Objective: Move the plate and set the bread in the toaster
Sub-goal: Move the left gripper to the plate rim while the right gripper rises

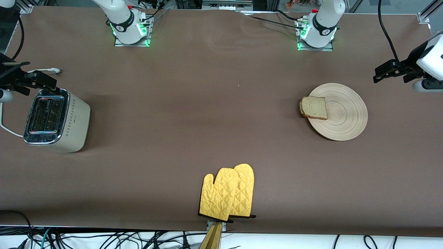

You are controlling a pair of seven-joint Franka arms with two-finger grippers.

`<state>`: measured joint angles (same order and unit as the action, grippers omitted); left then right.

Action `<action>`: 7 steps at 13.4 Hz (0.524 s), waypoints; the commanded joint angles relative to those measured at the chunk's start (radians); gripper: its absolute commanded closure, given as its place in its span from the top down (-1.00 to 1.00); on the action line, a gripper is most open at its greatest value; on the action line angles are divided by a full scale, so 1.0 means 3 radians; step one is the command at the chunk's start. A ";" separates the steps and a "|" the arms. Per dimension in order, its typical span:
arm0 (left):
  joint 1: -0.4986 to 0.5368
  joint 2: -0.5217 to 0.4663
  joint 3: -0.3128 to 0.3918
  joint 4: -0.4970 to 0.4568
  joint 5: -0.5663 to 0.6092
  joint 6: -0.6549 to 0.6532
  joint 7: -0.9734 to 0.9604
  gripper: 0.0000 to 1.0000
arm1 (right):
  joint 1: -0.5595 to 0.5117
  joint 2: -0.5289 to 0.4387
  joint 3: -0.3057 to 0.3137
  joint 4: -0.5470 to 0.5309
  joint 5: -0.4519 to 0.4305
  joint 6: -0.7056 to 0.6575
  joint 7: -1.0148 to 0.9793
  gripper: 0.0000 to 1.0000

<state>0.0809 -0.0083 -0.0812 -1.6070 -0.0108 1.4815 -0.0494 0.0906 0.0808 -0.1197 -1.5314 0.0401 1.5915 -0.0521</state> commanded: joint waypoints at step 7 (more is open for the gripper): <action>0.0022 0.0012 -0.0026 0.0070 0.0077 -0.0009 0.0037 1.00 | -0.0005 -0.0024 -0.0015 -0.0003 0.0056 0.0013 -0.0005 1.00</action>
<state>0.0809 -0.0083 -0.0813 -1.6070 -0.0108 1.4824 -0.0492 0.0906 0.0809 -0.1207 -1.5314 0.0441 1.5925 -0.0517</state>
